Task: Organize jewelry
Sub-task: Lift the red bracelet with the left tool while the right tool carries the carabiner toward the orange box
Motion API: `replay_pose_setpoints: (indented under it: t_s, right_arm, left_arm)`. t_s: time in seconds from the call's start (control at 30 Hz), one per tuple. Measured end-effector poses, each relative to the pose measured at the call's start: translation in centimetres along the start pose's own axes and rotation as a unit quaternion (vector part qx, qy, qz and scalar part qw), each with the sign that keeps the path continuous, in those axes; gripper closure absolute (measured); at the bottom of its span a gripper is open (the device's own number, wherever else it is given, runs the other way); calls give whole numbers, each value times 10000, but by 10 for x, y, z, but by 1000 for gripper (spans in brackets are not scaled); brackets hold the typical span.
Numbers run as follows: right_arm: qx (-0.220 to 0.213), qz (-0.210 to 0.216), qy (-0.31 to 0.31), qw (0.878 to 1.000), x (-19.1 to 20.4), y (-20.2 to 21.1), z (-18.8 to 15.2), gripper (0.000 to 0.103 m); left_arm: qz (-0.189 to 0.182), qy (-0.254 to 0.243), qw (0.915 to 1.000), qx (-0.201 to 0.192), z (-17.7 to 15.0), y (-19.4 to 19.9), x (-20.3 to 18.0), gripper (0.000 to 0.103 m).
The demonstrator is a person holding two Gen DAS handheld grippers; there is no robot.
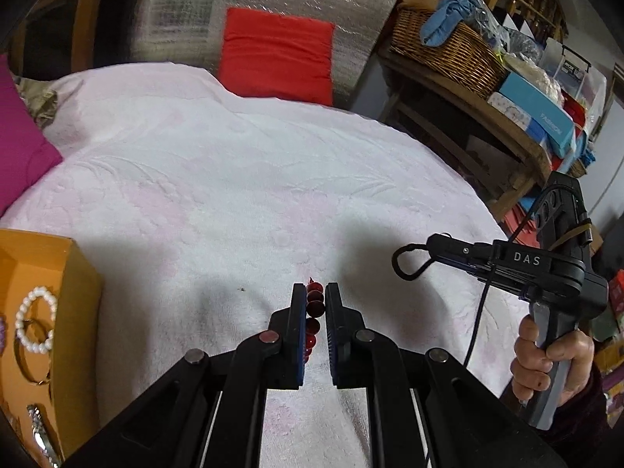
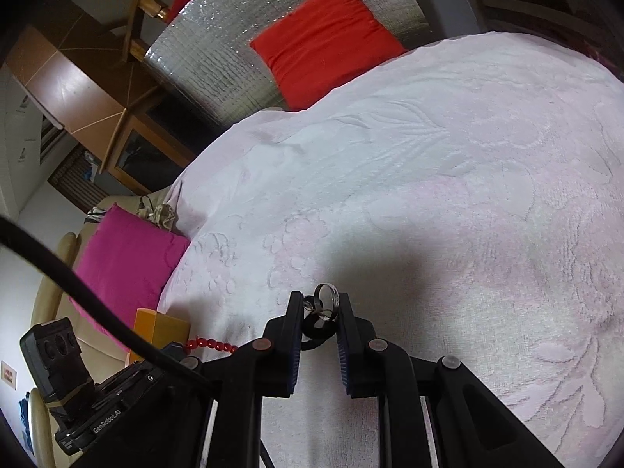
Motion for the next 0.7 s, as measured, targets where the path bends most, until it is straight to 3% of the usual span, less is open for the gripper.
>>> replay_pose_setpoints:
  t_s: [0.3, 0.7]
  right_arm:
    - [-45, 177, 130, 9997, 11, 2, -4, 85]
    - [-251, 833, 786, 9931, 74, 6, -32, 85]
  left_arm:
    - [808, 118, 9955, -480, -14, 37, 5, 93]
    - [1013, 273, 9911, -825, -43, 120, 5, 93]
Point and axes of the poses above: each gripper's, at about its wrist camera, not at the fingertips, and y roughly against the way its jaws point, x to its left, z to its top, the point moved 7 cm from there along -y, roughly the way its jaws point, and after that the axes turned 10 degrees about -y, right-handed, at the moved point
